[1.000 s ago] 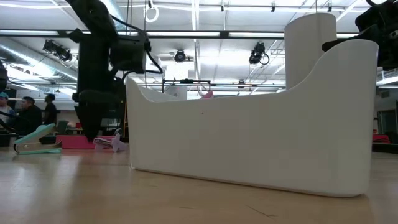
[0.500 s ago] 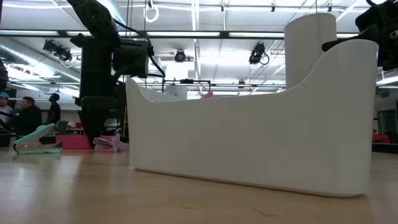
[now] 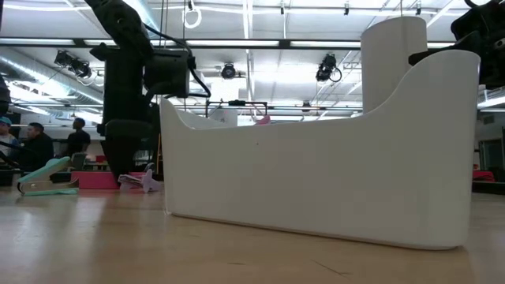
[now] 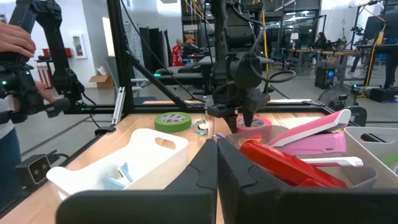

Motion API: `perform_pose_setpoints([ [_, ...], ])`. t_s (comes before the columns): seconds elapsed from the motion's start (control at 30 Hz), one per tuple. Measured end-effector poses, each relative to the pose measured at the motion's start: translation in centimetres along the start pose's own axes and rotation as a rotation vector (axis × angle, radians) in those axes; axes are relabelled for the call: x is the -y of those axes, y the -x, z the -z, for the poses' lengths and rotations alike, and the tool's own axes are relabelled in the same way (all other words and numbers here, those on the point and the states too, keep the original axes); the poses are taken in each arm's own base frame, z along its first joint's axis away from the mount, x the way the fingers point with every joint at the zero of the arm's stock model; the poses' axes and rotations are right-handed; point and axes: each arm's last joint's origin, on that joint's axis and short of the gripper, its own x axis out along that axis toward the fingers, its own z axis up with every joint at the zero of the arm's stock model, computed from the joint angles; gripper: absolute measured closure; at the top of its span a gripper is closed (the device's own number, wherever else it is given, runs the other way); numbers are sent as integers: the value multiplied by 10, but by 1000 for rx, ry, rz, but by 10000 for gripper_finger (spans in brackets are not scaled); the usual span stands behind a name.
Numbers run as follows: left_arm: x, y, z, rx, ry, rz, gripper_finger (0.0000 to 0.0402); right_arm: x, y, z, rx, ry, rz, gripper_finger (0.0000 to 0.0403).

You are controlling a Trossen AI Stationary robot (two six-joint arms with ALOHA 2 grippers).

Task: Pick and place Stapler, Stapler remover, tape
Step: Put the pink tape into the gray bin

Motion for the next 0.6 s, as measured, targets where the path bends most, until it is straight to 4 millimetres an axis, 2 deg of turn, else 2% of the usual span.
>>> perform_pose_setpoints([
  [0.6, 2, 0, -1, 6, 11, 39, 155, 0, 0, 0, 0, 0, 0, 401],
])
